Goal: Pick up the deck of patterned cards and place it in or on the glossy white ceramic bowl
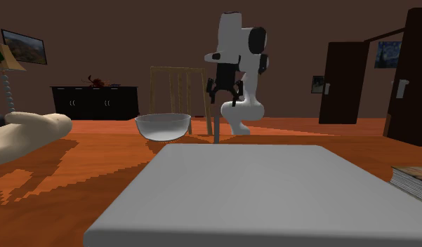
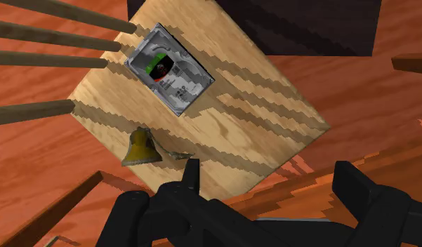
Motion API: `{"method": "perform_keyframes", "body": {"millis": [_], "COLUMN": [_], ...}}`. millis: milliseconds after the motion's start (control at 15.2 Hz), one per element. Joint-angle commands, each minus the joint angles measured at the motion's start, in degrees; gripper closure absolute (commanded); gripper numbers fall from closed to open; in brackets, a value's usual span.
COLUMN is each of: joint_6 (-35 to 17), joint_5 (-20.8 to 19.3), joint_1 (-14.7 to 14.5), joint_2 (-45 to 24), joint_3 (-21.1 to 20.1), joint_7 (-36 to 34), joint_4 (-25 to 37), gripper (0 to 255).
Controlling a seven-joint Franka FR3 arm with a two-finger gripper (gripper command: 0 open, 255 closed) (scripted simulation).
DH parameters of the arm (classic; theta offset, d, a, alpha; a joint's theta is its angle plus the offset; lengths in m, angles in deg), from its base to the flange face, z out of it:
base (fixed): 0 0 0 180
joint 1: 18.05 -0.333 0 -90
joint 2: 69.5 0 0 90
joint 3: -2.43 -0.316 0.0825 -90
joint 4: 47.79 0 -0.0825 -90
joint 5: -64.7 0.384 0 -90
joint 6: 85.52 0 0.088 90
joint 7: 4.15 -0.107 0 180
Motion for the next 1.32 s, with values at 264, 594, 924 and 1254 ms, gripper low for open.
{"method": "perform_keyframes", "body": {"millis": [264, 594, 924, 1254], "joint_6": [-3.64, -5.44, -1.98, 8.00], "joint_5": [1.05, -2.07, -10.88, -23.91], "joint_1": [3.55, 9.97, 16.78, 17.72], "joint_2": [-5.06, -15.18, -29.04, -46.07], "joint_3": [-9.36, -20.57, -30.83, -36.65], "joint_7": [-19.40, -44.13, -69.76, -93.60], "joint_4": [3.64, 12.65, 26.26, 43.57], "gripper": [0, 0, 0, 0]}}
